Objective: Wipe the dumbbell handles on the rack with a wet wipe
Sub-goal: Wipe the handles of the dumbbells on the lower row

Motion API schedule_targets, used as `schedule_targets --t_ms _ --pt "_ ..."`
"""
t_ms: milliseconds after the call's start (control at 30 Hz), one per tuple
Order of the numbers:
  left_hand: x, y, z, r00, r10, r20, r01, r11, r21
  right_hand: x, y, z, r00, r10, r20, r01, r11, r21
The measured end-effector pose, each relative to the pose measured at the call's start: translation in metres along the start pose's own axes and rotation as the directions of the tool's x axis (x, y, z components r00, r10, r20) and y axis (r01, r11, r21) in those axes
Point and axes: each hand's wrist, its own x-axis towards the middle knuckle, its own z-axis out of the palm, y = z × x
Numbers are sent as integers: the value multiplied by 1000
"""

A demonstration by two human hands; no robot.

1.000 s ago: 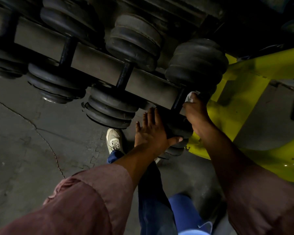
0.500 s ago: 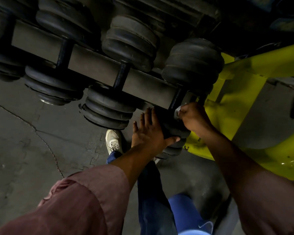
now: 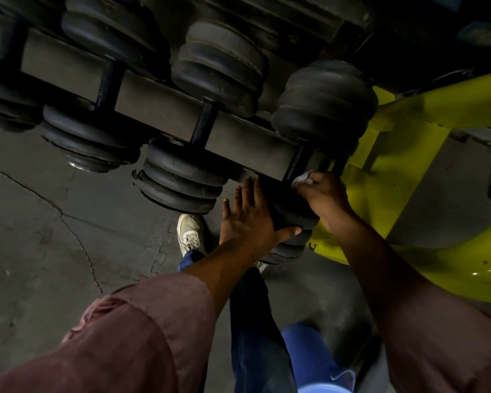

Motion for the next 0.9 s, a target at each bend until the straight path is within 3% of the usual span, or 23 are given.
schedule_targets --t_ms 133,300,400,467,533,567,633,767,900 --pt "-1 0 1 1000 4 -13 -4 1000 -8 -4 -3 -7 995 45 94 -25 979 -202" --pt "-3 0 1 1000 13 -21 -13 1000 -2 22 6 -1 972 165 170 -141 980 -141" --pt "-3 1 0 1000 10 -9 -10 1000 -12 56 38 11 967 179 181 -211 961 177" --pt "-3 1 -1 1000 15 -7 -15 1000 -11 44 17 9 963 187 196 -262 822 505" --pt "-3 0 -1 1000 18 -23 -18 1000 -12 34 1 7 952 209 225 -306 705 640" --pt "-3 0 0 999 19 -28 -20 1000 -12 34 1 7 950 223 218 -312 702 640" --pt "-3 -1 0 999 21 -25 -22 1000 -12 35 6 10 938 259 230 -346 732 586" --pt "-2 -2 0 1000 25 -11 -25 1000 -14 32 5 5 922 295 251 -354 905 236" --pt "-2 -1 0 1000 20 -7 -20 1000 9 29 4 -4 936 180 301 -156 983 -102"
